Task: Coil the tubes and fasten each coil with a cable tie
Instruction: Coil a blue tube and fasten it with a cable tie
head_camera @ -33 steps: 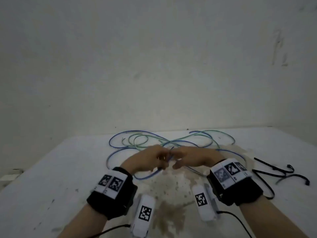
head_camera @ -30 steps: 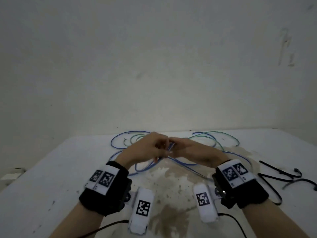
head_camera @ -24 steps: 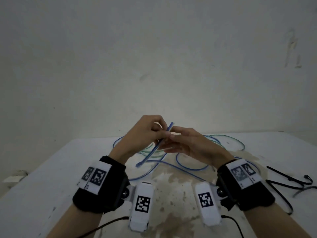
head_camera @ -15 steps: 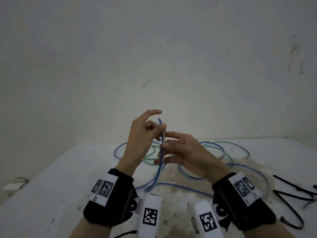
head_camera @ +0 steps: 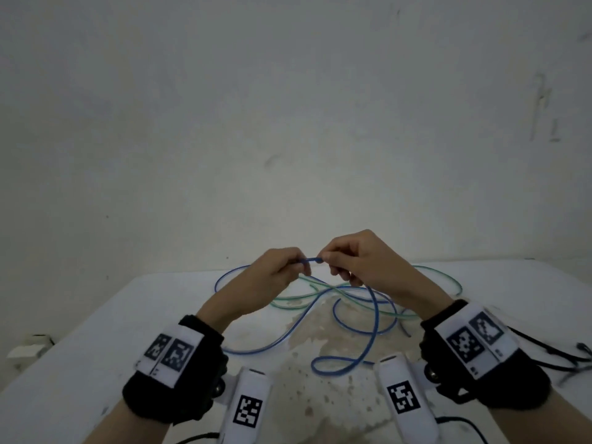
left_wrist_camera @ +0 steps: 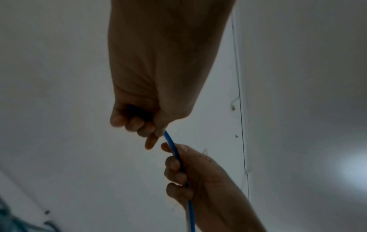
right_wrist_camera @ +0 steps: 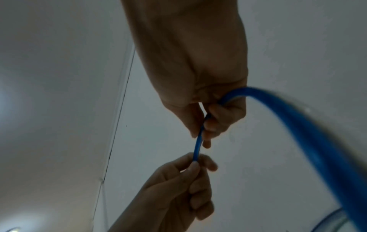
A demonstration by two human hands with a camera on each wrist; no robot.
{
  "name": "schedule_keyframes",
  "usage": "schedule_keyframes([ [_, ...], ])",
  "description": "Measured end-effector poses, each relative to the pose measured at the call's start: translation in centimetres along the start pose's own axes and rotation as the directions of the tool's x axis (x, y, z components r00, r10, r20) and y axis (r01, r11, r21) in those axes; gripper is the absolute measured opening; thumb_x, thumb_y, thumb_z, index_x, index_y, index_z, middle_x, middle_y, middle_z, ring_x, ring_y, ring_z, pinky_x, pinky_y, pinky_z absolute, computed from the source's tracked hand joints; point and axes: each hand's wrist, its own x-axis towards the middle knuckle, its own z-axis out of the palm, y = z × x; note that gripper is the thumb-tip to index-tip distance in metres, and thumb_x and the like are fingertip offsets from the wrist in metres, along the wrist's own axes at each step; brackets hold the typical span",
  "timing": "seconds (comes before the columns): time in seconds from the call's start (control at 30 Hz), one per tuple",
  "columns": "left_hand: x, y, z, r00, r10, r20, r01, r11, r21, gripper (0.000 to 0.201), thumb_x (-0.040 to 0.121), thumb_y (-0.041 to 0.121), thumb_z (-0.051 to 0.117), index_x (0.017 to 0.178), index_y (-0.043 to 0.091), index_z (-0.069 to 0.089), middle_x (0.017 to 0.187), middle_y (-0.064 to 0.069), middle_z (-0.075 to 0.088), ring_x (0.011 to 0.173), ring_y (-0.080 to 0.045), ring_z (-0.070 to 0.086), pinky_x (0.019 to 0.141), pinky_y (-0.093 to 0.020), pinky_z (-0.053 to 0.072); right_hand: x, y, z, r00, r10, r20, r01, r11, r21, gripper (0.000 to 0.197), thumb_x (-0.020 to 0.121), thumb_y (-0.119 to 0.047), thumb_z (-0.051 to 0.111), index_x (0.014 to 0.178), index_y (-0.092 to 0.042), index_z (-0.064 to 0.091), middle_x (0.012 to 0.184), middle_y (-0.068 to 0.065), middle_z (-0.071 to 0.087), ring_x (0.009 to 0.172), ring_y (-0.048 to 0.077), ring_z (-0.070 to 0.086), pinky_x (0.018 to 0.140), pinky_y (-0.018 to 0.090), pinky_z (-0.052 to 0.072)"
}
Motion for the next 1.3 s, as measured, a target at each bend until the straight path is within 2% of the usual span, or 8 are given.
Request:
schedule_keyframes([
  [0.13, -0.4, 0.2, -0.9, 0.986, -0.099, -0.132, 0.063, 0.965, -0.254, 0.024, 0.096, 0.004, 0.041, 0.075, 0.008, 0.053, 0.059, 0.002, 0.040, 0.052, -0.008, 0.032, 0.051, -0.017, 0.029, -1.1, -0.6, -1.6, 0.977, 0.128, 0.173, -0.157, 0.973, 0.171, 0.027, 0.091, -0.021, 0.055, 0.083, 0.000, 0.067, 0.064, 0.005, 0.055, 0.052, 0.010, 0.049, 0.052, 0.022, 0.045],
  [0.3, -0.8, 0.0, -1.7, 0.934, -0.210, -0.288, 0.022, 0.840, -0.542, 0.030, 0.096, -0.001, 0.036, 0.069, 0.008, 0.045, 0.057, 0.001, 0.031, 0.051, -0.010, 0.024, 0.046, -0.016, 0.023, -2.9, -1.2, -3.0, 0.932, 0.094, 0.351, -0.216, 0.920, 0.328, 0.021, 0.087, -0.023, 0.052, 0.080, -0.004, 0.060, 0.069, 0.004, 0.055, 0.060, 0.012, 0.050, 0.055, 0.026, 0.050],
  [0.4, -1.3, 0.2, -2.0, 0.924, -0.250, -0.289, 0.001, 0.757, -0.654, 0.033, 0.095, 0.000, 0.036, 0.064, 0.010, 0.044, 0.060, 0.000, 0.025, 0.053, -0.011, 0.021, 0.047, -0.018, 0.021, -3.1, -1.3, -3.2, 0.972, 0.098, 0.216, -0.172, 0.917, 0.359, 0.020, 0.093, -0.016, 0.048, 0.085, -0.003, 0.060, 0.062, 0.003, 0.052, 0.053, 0.011, 0.045, 0.046, 0.022, 0.043],
  [0.57, -2.7, 1.2, -1.4, 0.984, -0.177, -0.035, 0.071, 0.559, -0.826, 0.034, 0.095, 0.022, 0.039, 0.064, 0.013, 0.050, 0.054, 0.003, 0.029, 0.048, -0.011, 0.027, 0.049, -0.021, 0.031, -2.3, -1.0, -3.2, 0.973, -0.071, -0.217, 0.104, 0.984, 0.142, 0.020, 0.094, -0.007, 0.048, 0.082, 0.000, 0.062, 0.054, 0.002, 0.042, 0.045, 0.008, 0.032, 0.043, 0.017, 0.030],
  [0.7, -3.3, 1.9, -0.4, 0.997, 0.044, 0.061, 0.021, 0.616, -0.787, 0.018, 0.092, 0.008, 0.044, 0.101, 0.000, 0.057, 0.064, -0.003, 0.050, 0.059, -0.015, 0.049, 0.072, -0.029, 0.050, -1.5, -1.1, -2.2, 0.917, -0.161, -0.366, 0.218, 0.969, 0.120, 0.021, 0.095, -0.010, 0.049, 0.081, -0.005, 0.064, 0.051, -0.004, 0.040, 0.045, 0.007, 0.032, 0.044, 0.017, 0.031],
  [0.87, -2.0, 3.7, 1.0, 0.979, -0.093, -0.180, -0.129, 0.397, -0.909, 0.025, 0.091, -0.006, 0.026, 0.086, 0.007, 0.047, 0.061, 0.003, 0.042, 0.053, -0.009, 0.037, 0.053, -0.019, 0.036, -1.4, -1.6, -0.2, 0.902, -0.130, -0.411, 0.229, 0.952, 0.202, 0.021, 0.096, -0.021, 0.048, 0.090, -0.011, 0.066, 0.052, -0.001, 0.045, 0.046, 0.010, 0.037, 0.043, 0.019, 0.035],
  [1.07, 0.1, 3.8, 1.3, 0.859, -0.174, -0.481, -0.450, 0.189, -0.873, 0.030, 0.094, -0.007, 0.022, 0.082, 0.012, 0.043, 0.061, 0.006, 0.044, 0.054, -0.007, 0.042, 0.056, -0.018, 0.040, -2.3, -1.1, 4.6, 0.971, 0.074, -0.228, 0.057, 0.852, 0.521, 0.030, 0.099, -0.020, 0.041, 0.091, -0.006, 0.065, 0.063, 0.003, 0.055, 0.053, 0.012, 0.048, 0.048, 0.023, 0.038],
  [1.3, -1.3, 2.9, 3.3, 0.892, -0.072, -0.446, -0.392, 0.366, -0.844, 0.019, 0.095, -0.001, 0.034, 0.086, 0.008, 0.047, 0.081, -0.003, 0.055, 0.082, -0.014, 0.057, 0.084, -0.025, 0.049, -1.7, -1.5, 4.5, 0.978, 0.153, -0.141, 0.018, 0.615, 0.789, 0.027, 0.097, -0.011, 0.042, 0.086, 0.003, 0.061, 0.064, 0.008, 0.055, 0.056, 0.014, 0.049, 0.049, 0.021, 0.038],
])
